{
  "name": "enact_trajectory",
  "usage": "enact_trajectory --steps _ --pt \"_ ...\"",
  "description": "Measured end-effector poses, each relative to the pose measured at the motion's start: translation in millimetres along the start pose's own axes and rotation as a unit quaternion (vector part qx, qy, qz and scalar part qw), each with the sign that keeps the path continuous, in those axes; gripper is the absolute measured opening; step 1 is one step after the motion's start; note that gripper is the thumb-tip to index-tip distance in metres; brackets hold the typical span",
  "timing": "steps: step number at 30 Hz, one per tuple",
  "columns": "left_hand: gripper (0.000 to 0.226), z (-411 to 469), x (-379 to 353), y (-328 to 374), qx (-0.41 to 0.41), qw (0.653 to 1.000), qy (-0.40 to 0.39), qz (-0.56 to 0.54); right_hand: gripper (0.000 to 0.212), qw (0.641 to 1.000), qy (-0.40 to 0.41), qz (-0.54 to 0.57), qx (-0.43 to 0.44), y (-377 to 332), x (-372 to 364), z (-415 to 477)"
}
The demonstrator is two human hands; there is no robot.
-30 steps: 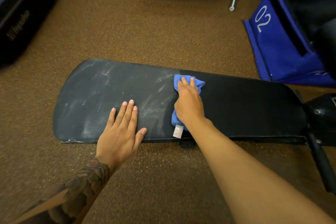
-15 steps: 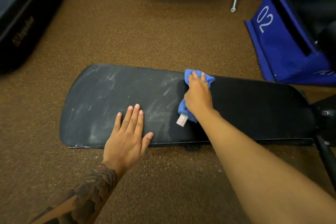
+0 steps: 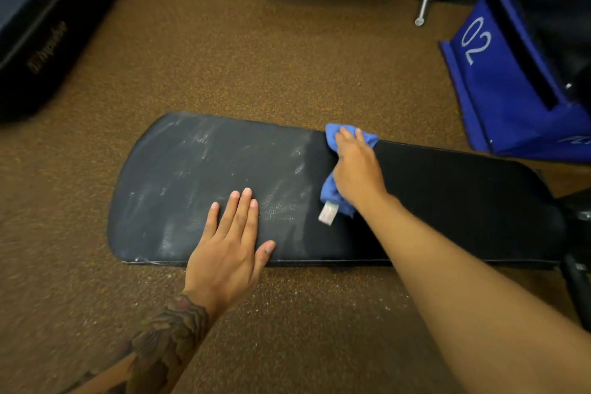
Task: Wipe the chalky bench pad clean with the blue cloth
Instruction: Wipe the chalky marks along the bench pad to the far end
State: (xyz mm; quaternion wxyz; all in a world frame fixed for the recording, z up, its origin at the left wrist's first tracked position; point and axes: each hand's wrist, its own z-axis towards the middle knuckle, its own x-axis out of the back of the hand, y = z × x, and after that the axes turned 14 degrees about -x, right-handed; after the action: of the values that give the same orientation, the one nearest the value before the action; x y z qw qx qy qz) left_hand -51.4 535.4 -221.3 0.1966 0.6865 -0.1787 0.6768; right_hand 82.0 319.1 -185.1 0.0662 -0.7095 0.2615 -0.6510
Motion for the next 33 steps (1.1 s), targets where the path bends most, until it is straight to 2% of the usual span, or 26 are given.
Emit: enact_trajectory --steps 2,4,9,12,15,17,19,22,25,27,29,31,33 --pt "0.068 1 0 0 0.002 1.0 -0.001 0.003 0.038 1.0 0.008 0.003 -0.018 -18 -5 15" --pt "0.069 1 0 1 0.003 1.0 -0.006 0.005 0.036 1.0 0.008 0.004 0.0 -26 -11 15" --pt "0.069 0 1 1 0.001 1.0 -0.009 0.001 0.062 0.993 -0.015 0.0 0.113 19 -12 -37" --pt "0.069 0 0 1 0.005 1.0 -0.005 -0.001 0.054 0.999 0.026 -0.006 0.027 39 7 -29" --pt "0.069 0 -1 1 0.003 1.0 -0.003 0.004 0.029 0.998 0.041 -0.01 -0.047 12 14 -1" --pt "0.069 0 -1 1 0.003 1.0 -0.005 0.007 0.024 0.999 0.041 -0.017 -0.02 -14 10 10" --pt "0.069 0 -2 1 0.002 1.0 -0.008 0.012 0.033 0.999 0.029 -0.018 0.018 -34 4 10" --pt "0.07 0 -3 0 0.004 1.0 -0.008 0.011 0.022 0.999 0.011 -0.028 0.037 -32 0 -2" --pt "0.07 0 -1 1 0.0 1.0 -0.007 0.006 0.042 0.998 0.009 -0.019 0.066 10 8 -16" --pt "0.069 -1 -1 1 0.001 1.0 -0.003 0.003 0.046 0.999 0.029 -0.018 0.028 31 18 -12" --pt "0.069 -1 -2 1 0.0 1.0 0.0 0.002 0.036 0.999 0.032 -0.024 -0.012 27 22 -1" --pt "0.069 -1 -3 1 0.001 1.0 -0.001 0.004 0.025 0.999 0.033 -0.027 -0.021 7 21 7" --pt "0.069 0 -3 1 0.004 1.0 0.0 0.008 0.023 0.999 0.029 -0.029 -0.009 -12 15 10"
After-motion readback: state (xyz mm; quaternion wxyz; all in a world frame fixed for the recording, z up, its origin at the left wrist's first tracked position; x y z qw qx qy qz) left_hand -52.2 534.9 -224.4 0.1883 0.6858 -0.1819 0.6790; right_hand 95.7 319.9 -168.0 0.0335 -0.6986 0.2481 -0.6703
